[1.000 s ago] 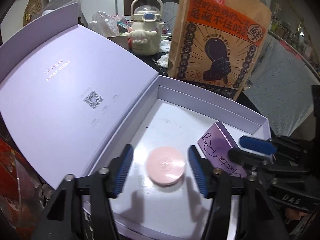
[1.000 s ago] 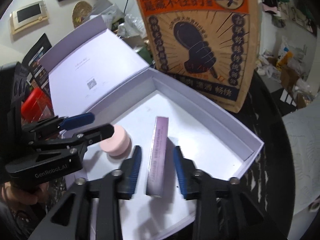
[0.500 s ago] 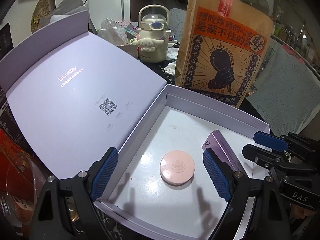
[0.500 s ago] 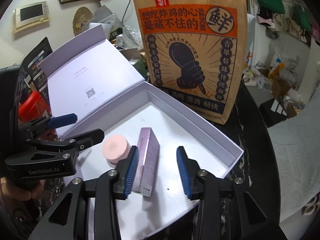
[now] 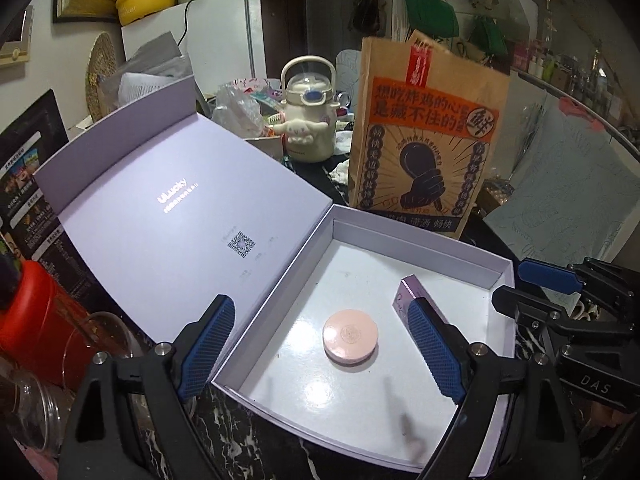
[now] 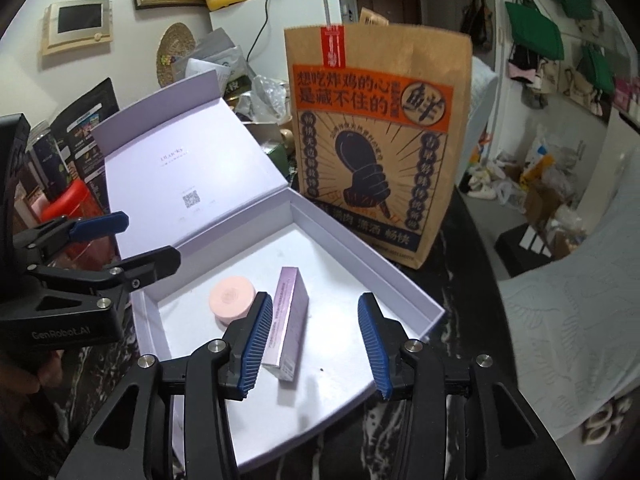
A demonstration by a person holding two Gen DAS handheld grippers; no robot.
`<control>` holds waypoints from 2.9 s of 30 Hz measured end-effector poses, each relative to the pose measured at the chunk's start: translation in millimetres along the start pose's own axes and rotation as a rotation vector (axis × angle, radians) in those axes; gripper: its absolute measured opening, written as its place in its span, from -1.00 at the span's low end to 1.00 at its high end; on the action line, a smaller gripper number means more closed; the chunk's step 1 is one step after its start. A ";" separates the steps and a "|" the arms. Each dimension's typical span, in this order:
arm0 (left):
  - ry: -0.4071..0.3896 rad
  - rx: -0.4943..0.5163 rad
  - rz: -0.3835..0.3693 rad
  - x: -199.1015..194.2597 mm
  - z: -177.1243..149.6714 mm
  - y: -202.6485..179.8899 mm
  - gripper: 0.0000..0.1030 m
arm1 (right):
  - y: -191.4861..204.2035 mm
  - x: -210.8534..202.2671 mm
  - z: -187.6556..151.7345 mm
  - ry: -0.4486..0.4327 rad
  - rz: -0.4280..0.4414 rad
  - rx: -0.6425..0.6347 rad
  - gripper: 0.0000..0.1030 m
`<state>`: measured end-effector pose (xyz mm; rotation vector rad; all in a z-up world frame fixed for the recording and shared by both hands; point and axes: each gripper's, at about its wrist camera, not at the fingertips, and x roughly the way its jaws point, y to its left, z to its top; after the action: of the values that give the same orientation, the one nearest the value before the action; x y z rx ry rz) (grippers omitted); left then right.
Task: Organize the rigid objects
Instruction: 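Lower and release the compact and lipstick box inside the lavender box, then withdraw both tools from the box back toward the table items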
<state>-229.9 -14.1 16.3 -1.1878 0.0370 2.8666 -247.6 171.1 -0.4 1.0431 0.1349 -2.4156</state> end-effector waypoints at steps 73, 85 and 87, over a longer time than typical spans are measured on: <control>-0.018 0.037 -0.075 -160.9 -153.7 -41.3 0.74 | 59.8 -158.5 -172.1 -0.102 -0.013 0.078 0.23; 0.047 0.017 -0.123 -144.3 -180.9 -35.8 0.74 | 77.5 -155.9 -196.6 -0.086 0.077 0.071 0.23; 0.055 0.013 -0.143 -140.9 -183.3 -34.5 0.74 | 78.7 -151.8 -198.2 -0.072 0.071 0.058 0.25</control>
<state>0.7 9.9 -13.8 -1.2141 -0.0261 2.7067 8.3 220.0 -24.1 0.9676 0.0029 -2.4023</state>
